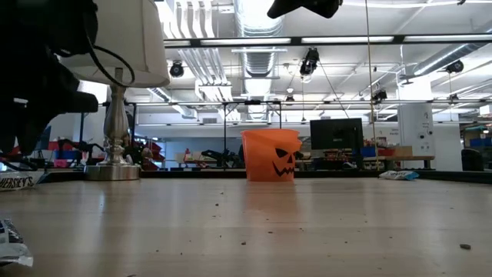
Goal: Organize candy in baskets
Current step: Put the white chocolate into the purple bucket
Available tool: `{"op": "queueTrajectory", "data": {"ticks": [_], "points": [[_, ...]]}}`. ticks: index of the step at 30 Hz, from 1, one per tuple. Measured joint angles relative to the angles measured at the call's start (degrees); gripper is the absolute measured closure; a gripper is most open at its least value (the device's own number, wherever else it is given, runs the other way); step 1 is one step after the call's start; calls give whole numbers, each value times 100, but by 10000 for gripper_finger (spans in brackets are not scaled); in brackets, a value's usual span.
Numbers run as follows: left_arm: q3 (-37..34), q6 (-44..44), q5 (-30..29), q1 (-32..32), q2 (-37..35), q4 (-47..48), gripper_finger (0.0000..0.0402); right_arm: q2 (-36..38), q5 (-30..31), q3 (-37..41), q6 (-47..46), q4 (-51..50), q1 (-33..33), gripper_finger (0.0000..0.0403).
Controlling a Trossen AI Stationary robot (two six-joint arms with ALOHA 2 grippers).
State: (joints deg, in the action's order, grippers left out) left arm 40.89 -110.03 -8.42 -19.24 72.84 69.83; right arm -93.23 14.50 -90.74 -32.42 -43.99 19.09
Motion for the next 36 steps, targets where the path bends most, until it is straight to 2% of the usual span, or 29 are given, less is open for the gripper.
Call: {"op": "queueTrajectory", "data": {"ticks": [12,21,25,36], "points": [[0,183,485,416,880,-60,295,0,-4,0,-11,-2,2,255],[-50,495,478,590,1288,-810,295,2,-153,0,-3,-28,4,255],[-171,495,520,654,1404,-786,297,2,-160,0,-1,-28,13,255],[-273,1041,590,675,1473,-905,344,2,-163,0,2,-27,13,255]]}}
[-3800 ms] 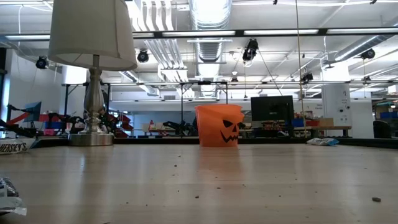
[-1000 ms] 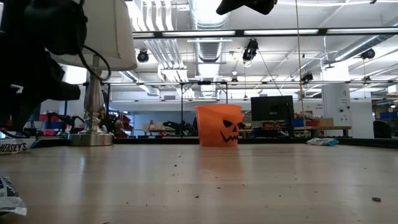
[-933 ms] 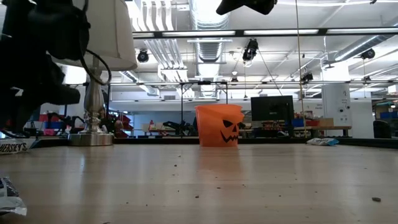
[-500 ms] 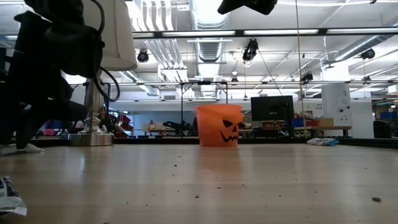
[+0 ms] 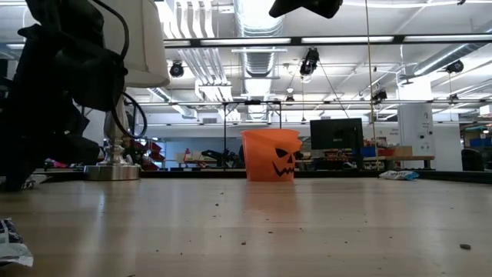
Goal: Organize candy in baskets
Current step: Put the white chocolate into the purple bucket
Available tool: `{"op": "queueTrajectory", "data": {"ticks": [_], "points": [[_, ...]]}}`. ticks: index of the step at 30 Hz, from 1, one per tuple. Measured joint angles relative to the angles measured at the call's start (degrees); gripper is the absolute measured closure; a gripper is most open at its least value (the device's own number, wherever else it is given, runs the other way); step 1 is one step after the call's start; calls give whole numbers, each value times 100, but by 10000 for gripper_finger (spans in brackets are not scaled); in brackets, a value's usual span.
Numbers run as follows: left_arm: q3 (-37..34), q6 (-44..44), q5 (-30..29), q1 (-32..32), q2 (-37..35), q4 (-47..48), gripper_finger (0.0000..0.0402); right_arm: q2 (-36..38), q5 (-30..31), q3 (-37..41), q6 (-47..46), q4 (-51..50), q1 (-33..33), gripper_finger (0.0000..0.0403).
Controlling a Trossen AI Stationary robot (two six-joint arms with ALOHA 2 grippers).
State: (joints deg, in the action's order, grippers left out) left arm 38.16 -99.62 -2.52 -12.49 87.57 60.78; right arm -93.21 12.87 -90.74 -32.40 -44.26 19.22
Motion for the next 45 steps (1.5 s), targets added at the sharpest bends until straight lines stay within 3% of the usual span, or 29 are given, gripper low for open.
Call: {"op": "queueTrajectory", "data": {"ticks": [10,16,26,38,45], "points": [[585,1045,4,-21,-24,856,392,0,15,0,2,-40,-1,255],[1218,1807,-18,-22,-31,1278,395,0,15,0,-2,-38,-13,255],[2661,3897,-59,-119,-201,2273,396,10,-1,0,-80,-38,-3,255],[4738,6091,-92,-173,-761,2127,396,31,-449,0,-79,43,2,255],[5226,6933,-43,-173,-1088,1836,396,33,-444,0,438,676,2,255]]}}
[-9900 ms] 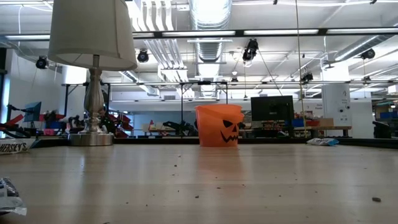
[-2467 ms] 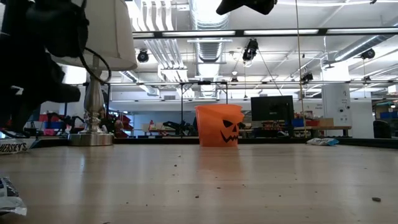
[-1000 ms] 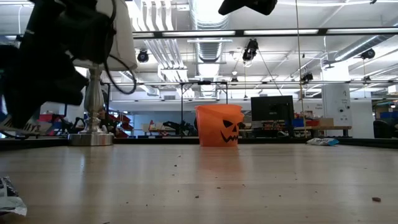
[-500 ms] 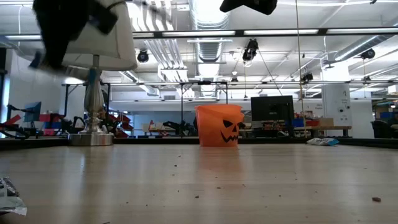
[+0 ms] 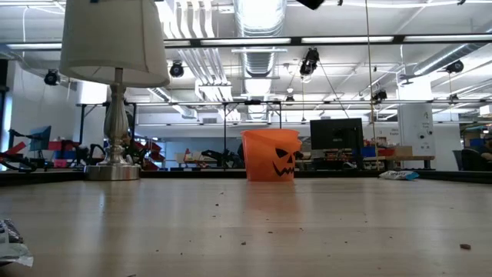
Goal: Organize candy in baskets
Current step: Put the white chocolate into the purple bucket
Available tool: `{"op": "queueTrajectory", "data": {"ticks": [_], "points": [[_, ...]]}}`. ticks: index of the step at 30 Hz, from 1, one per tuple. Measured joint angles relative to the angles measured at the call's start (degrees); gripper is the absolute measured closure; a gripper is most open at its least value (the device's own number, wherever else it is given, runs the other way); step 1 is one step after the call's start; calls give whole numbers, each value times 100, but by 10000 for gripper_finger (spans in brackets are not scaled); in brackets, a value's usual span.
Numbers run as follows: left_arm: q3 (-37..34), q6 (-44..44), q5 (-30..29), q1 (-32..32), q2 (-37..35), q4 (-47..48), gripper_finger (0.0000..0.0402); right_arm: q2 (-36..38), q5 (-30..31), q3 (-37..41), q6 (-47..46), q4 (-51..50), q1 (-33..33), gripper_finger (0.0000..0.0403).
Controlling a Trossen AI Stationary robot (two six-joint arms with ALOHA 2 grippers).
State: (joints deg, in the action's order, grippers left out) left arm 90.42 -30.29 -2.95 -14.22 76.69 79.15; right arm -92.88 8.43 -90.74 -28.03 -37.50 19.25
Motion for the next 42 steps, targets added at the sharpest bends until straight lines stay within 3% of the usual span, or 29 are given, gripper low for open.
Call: {"op": "queueTrajectory", "data": {"ticks": [16,24,42], "points": [[-198,1330,935,-66,-18,-1035,396,0,230,0,873,1912,-120,255],[-202,1786,963,-63,-9,-1421,396,-55,221,-7,1226,2739,-317,255],[-206,2438,820,-49,0,-2097,396,-254,164,-4,1208,3077,-378,265]]}}
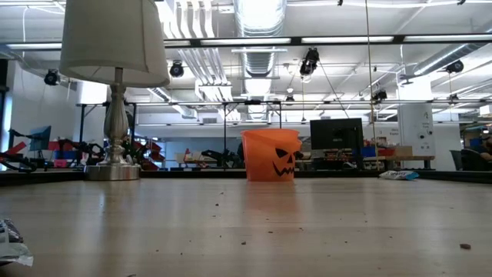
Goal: Organize candy in baskets
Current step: Put the white chocolate into the purple bucket
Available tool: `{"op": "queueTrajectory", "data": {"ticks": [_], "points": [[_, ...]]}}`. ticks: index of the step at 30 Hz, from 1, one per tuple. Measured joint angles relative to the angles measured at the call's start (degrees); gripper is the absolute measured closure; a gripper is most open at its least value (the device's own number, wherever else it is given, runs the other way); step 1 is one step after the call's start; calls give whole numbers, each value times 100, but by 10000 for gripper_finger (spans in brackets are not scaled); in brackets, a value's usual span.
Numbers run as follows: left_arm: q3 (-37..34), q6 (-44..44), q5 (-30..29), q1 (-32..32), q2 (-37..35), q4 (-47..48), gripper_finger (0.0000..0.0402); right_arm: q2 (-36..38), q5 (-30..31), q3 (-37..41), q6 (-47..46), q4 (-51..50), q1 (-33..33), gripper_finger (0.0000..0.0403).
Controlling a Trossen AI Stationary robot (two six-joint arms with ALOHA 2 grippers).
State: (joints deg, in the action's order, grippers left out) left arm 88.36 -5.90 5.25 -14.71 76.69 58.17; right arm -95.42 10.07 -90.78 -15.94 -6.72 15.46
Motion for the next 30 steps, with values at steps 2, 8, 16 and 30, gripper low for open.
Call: {"op": "queueTrajectory", "data": {"ticks": [2,8,16,30], "points": [[0,75,-4,41,0,-23,396,0,0,0,-1,5,2,269],[0,100,-11,151,0,-249,396,-2,2,0,5,142,-13,280],[0,229,-9,172,0,-252,396,-2,4,0,11,146,-26,324],[0,69,-17,170,0,-247,389,-2,4,0,15,149,-26,384]]}}
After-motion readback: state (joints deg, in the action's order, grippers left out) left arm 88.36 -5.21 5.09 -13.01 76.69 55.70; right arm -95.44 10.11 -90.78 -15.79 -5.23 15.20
